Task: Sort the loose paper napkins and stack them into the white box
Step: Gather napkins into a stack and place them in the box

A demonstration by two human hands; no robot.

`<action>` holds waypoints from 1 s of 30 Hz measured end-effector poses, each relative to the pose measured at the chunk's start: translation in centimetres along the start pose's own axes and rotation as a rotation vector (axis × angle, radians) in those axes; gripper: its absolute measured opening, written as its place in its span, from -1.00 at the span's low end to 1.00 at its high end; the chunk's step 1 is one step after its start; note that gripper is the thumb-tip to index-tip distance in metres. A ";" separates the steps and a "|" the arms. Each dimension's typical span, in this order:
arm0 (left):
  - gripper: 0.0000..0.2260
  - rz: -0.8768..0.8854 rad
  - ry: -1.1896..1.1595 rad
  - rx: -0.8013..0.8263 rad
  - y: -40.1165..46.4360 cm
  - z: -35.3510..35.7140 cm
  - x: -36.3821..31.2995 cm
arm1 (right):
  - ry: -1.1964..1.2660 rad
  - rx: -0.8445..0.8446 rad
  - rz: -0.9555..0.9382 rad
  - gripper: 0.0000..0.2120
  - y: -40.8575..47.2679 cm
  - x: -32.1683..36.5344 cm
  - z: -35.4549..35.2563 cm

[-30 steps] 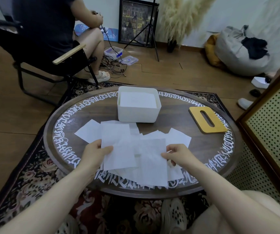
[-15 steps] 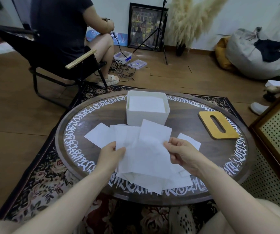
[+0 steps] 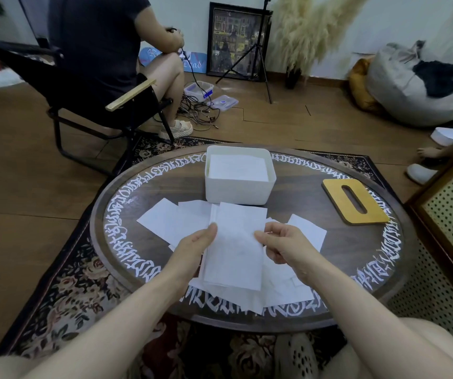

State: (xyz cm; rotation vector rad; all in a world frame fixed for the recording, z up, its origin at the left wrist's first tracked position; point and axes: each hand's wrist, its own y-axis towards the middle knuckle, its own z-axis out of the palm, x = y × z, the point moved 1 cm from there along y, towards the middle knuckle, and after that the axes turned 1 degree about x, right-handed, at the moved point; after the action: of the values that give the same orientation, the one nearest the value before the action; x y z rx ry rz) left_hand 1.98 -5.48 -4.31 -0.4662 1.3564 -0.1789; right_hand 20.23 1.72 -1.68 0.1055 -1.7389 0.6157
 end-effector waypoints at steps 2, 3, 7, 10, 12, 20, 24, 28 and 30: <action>-0.84 0.040 0.007 0.002 -0.2 0.1 -0.1 | -0.009 0.008 -0.001 -0.77 -0.1 0.0 0.0; -0.85 0.054 0.002 -0.003 -0.2 0.1 -0.1 | -0.019 0.011 -0.003 -0.79 -0.1 0.0 0.0; -0.82 0.078 0.015 -0.002 -0.1 -0.2 0.0 | -0.062 0.011 -0.013 -0.88 -0.2 -0.1 -0.3; -0.82 0.094 0.023 0.004 0.0 -0.4 0.0 | -0.089 -0.014 0.000 -0.92 -0.2 -0.3 -0.5; -0.80 0.101 0.036 0.041 0.0 -0.5 -0.3 | -0.110 -0.060 0.012 -0.86 -0.1 -0.4 -0.8; -0.72 0.028 0.262 0.415 -0.4 -0.8 -1.0 | -0.264 0.168 0.135 -0.32 -0.1 -0.5 -1.2; -0.76 0.049 0.358 0.387 -0.3 -1.1 -1.1 | -0.245 0.343 0.140 -0.59 -0.4 -1.1 -0.7; -0.78 0.098 0.329 0.170 -0.2 -1.5 -1.6 | -0.099 0.260 0.105 -0.71 -0.5 -1.4 -0.4; -0.74 0.106 0.245 0.034 0.0 -1.9 -1.7 | 0.001 0.116 0.062 -0.73 -0.4 -1.6 -0.4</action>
State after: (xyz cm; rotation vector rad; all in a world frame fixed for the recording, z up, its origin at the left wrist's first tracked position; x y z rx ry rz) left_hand -0.23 -5.24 -3.07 -0.3502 1.6116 -0.1753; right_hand 21.15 1.15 -3.02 0.1327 -1.7099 0.7626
